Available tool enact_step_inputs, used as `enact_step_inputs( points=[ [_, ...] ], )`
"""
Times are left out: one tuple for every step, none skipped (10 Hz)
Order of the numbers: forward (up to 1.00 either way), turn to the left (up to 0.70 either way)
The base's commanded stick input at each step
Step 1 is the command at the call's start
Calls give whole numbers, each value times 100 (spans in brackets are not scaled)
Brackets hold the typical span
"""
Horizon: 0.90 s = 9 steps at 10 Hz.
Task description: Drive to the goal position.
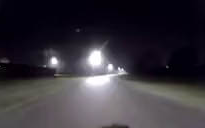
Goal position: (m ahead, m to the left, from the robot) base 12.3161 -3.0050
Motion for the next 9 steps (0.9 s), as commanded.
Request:
enact_step_inputs(
  points=[
    [100,7],
    [100,7],
    [100,6],
    [100,6],
    [100,6],
    [100,6],
    [100,6],
    [100,6],
    [100,6]
  ],
)
